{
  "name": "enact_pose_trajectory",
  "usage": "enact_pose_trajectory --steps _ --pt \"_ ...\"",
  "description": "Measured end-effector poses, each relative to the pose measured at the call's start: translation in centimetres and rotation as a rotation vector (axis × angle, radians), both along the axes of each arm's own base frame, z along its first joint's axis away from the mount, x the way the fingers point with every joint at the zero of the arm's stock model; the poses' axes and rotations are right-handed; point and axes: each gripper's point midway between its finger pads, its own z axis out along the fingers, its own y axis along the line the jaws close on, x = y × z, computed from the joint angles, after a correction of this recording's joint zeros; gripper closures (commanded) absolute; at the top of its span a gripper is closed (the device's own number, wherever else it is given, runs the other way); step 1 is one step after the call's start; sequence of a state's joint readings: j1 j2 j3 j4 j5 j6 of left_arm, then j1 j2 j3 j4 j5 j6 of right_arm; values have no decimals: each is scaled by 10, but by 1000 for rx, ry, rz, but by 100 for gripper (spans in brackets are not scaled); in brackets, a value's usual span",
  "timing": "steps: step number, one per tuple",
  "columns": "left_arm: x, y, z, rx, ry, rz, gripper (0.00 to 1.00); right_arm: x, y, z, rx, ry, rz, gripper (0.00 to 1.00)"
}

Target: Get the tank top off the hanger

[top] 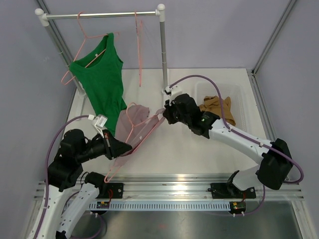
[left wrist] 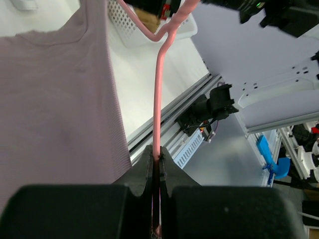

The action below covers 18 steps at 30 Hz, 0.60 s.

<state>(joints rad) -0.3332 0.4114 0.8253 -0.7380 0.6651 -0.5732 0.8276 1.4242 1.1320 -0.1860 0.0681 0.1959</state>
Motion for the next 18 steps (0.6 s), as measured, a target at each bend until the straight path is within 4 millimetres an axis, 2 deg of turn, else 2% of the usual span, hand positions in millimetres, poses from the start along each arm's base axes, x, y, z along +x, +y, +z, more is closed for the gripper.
enact_pose_trajectory --steps 5,8,11,15,18 --pt "-2 3 -6 66 -6 -29 100 27 -30 14 -60 -43 -168 100" --pt "-8 5 4 79 -62 -49 100 47 -51 25 -57 -48 -255 100" --pt "-14 6 23 65 -146 -64 100 56 -66 26 -48 -29 -299 100" --pt "-19 3 44 9 -254 -87 100 50 -68 23 -13 38 -257 100" --pt "-20 2 66 -66 -369 -67 100 27 -59 38 71 65 -142 100"
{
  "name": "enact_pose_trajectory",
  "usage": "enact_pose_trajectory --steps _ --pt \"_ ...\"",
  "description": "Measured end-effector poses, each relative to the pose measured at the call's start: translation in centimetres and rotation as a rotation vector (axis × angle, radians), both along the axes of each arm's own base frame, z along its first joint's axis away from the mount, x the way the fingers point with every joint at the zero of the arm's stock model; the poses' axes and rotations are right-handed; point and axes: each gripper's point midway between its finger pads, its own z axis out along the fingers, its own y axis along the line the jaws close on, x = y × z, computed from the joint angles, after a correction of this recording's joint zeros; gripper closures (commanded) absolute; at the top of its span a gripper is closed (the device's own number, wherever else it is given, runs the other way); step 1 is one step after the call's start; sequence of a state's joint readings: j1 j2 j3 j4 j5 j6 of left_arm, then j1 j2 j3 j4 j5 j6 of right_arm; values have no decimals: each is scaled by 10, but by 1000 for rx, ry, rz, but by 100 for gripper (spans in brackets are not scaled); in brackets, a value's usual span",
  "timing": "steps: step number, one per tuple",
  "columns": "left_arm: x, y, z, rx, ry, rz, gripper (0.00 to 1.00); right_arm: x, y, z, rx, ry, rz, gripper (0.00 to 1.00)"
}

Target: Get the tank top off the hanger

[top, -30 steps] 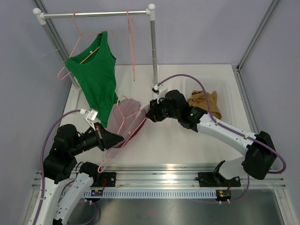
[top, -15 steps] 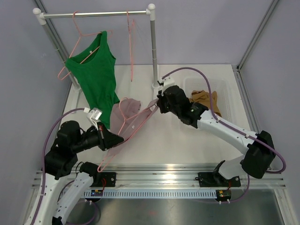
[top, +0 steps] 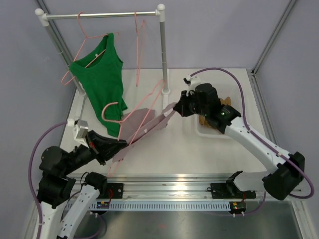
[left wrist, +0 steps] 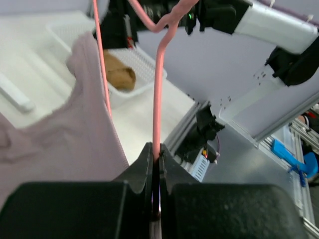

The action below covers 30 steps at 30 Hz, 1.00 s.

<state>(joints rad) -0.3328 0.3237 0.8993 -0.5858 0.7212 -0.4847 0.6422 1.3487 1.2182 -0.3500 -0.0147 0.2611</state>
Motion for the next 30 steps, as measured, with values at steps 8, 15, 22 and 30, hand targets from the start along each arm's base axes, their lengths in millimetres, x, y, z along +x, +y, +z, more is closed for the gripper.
enact_pose_trajectory --steps 8,15,22,30 --pt "22 14 66 -286 -333 159 100 -113 13 107 356 -80 406 100" --pt "91 5 125 -383 -392 238 100 -179 10 149 468 -81 650 100" --pt "122 2 147 -388 -360 291 100 -175 16 113 388 30 604 100" --pt "115 38 159 -268 -313 500 100 -167 34 -17 188 268 438 17"
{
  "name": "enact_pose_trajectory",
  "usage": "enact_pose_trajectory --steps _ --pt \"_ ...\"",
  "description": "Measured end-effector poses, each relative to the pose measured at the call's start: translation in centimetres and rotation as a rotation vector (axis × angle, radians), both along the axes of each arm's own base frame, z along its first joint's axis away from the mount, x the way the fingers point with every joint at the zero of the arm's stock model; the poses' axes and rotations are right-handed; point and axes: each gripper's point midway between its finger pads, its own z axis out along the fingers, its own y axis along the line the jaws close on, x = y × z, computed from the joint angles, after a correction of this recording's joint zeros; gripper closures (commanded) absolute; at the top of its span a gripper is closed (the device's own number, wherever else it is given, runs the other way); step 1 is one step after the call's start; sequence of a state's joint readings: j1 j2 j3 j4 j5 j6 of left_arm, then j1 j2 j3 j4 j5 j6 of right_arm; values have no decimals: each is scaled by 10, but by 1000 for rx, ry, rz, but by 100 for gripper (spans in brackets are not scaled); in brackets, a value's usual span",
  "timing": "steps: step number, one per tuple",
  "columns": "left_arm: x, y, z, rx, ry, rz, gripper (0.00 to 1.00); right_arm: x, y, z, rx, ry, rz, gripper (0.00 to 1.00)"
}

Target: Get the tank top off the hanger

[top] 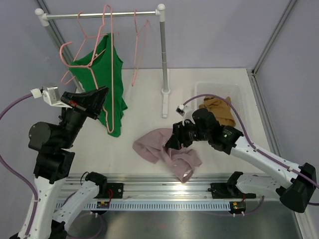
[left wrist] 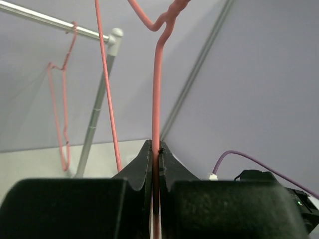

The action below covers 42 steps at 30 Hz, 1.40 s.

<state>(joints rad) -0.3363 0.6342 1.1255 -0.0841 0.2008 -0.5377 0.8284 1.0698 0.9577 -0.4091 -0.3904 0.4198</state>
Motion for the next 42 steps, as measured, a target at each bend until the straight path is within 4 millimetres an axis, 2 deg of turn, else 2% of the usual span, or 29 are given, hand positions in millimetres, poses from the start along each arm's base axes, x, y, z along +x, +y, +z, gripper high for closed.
enact_pose_trajectory --steps 1,3,5,9,12,15,17,19,24,27,31,35,39,42 --pt "1 3 -3 10 17 18 100 2 -1 -13 -30 21 -23 1" --pt "9 7 -17 42 76 56 100 7 -7 -38 -94 41 -75 0" --pt "24 7 -40 79 166 87 100 14 -12 -46 -126 31 -125 1" --pt "62 0 -95 166 372 118 100 27 -21 -38 -133 -27 -204 0" --pt "81 -5 -132 223 504 125 100 32 -27 -27 -126 -65 -243 1" --pt "91 -6 -152 258 591 133 100 33 -31 -21 -119 -84 -261 1" --pt "96 -5 -150 267 609 138 100 35 -32 -21 -120 -91 -270 1" --pt "106 -3 -136 263 605 150 100 35 -33 -21 -121 -92 -271 1" --pt "151 5 -86 234 550 194 100 35 -33 -21 -125 -97 -267 1" --pt "176 5 -71 235 544 198 100 35 -34 -21 -127 -101 -265 0" --pt "214 1 -63 247 553 188 100 33 -35 -16 -114 -113 -265 1" --pt "256 -7 -67 273 582 178 100 31 -38 -9 -98 -124 -266 0" --pt "283 -11 -75 284 611 170 100 28 -40 -5 -84 -132 -266 1" --pt "297 -13 -85 290 634 163 100 27 -41 -9 -90 -128 -265 1"
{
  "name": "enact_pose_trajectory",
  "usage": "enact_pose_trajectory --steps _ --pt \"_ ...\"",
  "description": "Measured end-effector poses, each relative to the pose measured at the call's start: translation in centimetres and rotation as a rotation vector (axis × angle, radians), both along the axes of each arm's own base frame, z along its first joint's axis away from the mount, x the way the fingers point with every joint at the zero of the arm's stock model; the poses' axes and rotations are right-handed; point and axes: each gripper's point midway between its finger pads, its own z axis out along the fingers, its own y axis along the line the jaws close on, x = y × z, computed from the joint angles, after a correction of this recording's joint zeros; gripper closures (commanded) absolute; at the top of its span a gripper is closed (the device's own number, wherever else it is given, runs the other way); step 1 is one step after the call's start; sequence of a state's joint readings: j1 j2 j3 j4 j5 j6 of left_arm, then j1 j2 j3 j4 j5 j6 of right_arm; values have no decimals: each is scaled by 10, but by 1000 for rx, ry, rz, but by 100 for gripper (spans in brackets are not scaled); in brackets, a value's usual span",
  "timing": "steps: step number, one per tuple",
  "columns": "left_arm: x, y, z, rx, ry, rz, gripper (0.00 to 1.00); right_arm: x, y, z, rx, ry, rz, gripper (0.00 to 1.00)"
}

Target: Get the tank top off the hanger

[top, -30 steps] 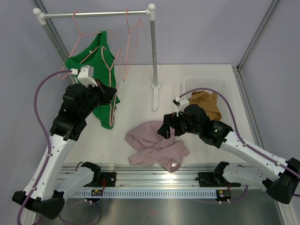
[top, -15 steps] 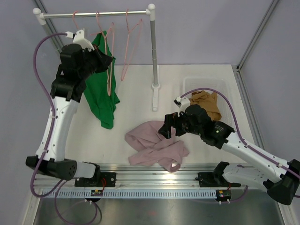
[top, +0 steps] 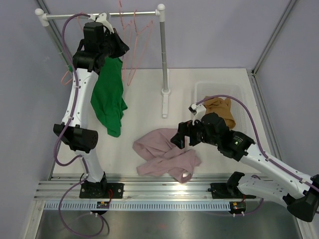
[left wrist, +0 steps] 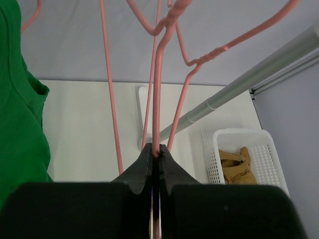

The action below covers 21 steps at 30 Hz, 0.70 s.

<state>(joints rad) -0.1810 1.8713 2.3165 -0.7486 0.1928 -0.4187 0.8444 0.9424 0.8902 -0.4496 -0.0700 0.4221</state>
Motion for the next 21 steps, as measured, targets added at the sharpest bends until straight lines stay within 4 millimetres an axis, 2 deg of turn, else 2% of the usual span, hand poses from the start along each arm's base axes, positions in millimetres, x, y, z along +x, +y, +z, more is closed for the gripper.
enact_pose_trajectory --steps 5,7,9,10,11,14,15,18,21 --pt "2 0 -28 15 82 -1 86 -2 -2 -11 -24 20 0 1" --pt "2 1 -33 20 95 -2 82 -2 -2 -13 -31 23 2 0" --pt "2 1 -36 24 104 -2 72 -1 -1 -17 -43 30 4 1" --pt "1 2 -38 27 108 -2 64 0 0 -20 -51 36 4 1" --pt "1 3 -38 30 109 -3 51 1 0 -24 -60 43 5 0" --pt "-1 6 -37 34 113 0 27 3 3 -34 -85 65 7 0" --pt "-3 7 -37 37 113 2 1 4 4 -37 -92 72 7 0" --pt "-12 14 -29 41 111 15 1 7 8 -46 -111 89 8 0" --pt "-34 23 -10 41 81 35 1 10 12 -62 -146 119 8 1"
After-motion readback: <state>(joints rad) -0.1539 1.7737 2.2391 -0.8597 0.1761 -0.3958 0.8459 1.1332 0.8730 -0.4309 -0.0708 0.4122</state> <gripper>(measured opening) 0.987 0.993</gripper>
